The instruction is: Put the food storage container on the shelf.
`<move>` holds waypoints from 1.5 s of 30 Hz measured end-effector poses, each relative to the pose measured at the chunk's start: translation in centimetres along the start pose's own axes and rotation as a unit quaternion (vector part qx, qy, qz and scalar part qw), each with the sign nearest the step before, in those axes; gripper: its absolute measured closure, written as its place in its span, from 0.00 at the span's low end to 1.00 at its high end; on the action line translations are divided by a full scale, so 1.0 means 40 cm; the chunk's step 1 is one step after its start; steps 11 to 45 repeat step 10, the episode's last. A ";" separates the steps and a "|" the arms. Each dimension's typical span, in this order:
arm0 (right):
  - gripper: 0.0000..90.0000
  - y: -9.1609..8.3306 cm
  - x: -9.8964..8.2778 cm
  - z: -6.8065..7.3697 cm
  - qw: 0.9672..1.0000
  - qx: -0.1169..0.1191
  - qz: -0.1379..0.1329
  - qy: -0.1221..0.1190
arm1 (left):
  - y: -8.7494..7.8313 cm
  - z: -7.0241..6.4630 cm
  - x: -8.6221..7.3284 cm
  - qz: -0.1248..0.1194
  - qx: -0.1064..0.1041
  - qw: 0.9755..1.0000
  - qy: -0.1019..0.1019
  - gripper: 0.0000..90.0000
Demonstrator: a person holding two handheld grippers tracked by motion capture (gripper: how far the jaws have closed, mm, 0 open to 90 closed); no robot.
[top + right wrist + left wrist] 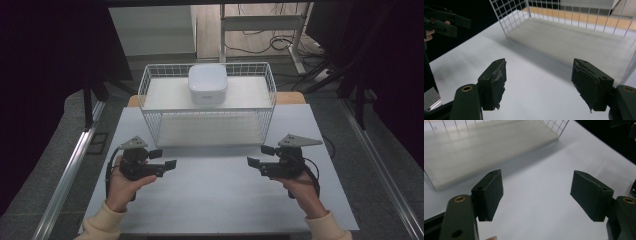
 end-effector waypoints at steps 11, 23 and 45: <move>0.29 0.003 -0.046 -0.008 1.000 -0.014 -0.004 -0.001 | 0.000 0.012 -0.024 0.001 0.007 1.000 -0.009 0.29; 0.29 0.003 -0.046 -0.008 1.000 -0.014 -0.004 -0.001 | 0.000 0.012 -0.024 0.001 0.007 1.000 -0.009 0.29; 0.29 0.003 -0.046 -0.008 1.000 -0.014 -0.004 -0.001 | 0.000 0.012 -0.024 0.001 0.007 1.000 -0.009 0.29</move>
Point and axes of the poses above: each handheld gripper's, and its own axes: y roughly forward along the jaws, x roughly out of its top, z roughly to its left, the point moved 9 cm from there along y, roughly forward along the jaws, and after that the axes turned 1 degree about -x, right-handed, at the moved point
